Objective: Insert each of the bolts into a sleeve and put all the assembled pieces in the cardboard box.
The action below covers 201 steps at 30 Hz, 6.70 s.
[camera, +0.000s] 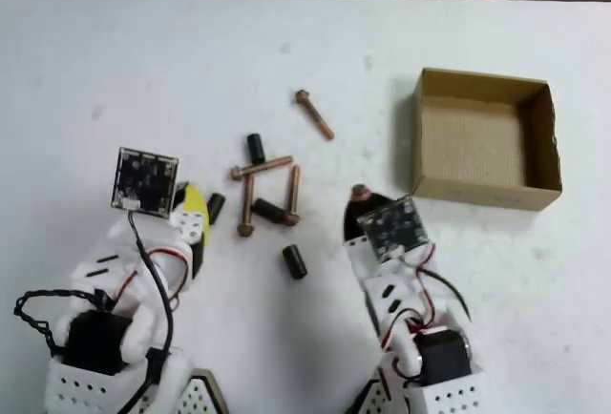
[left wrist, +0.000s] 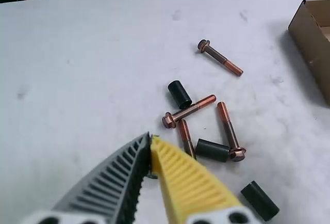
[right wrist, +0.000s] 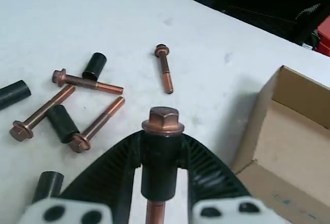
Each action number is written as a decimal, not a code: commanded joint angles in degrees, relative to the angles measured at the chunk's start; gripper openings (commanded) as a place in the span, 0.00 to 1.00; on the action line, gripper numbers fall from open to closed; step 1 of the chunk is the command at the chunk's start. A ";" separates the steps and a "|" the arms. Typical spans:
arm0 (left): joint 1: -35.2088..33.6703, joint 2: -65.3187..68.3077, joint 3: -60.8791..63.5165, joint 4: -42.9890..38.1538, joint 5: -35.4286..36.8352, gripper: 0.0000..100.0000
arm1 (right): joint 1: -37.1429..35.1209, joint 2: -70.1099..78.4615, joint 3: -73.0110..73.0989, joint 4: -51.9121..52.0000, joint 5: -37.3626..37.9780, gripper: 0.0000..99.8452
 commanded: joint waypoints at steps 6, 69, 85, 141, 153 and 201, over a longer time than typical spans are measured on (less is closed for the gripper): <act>-0.40 -0.48 -0.44 1.85 -0.53 0.02 | 6.46 -0.13 -9.85 5.23 -0.88 0.02; -0.13 21.76 1.85 -5.27 0.88 0.02 | 23.96 143.08 -112.09 -1.63 -0.97 0.08; -0.40 21.49 1.76 -5.36 1.05 0.02 | 24.66 133.85 -112.62 4.62 -0.97 0.10; -0.04 21.67 1.85 -6.86 0.97 0.02 | 11.74 30.73 -39.30 20.97 -0.97 0.03; -0.04 21.67 1.85 -6.95 0.70 0.02 | 5.23 17.71 -18.37 12.35 -5.10 0.03; -8.31 21.49 7.47 -13.71 0.70 0.02 | -1.10 -0.04 -0.18 12.53 1.41 0.03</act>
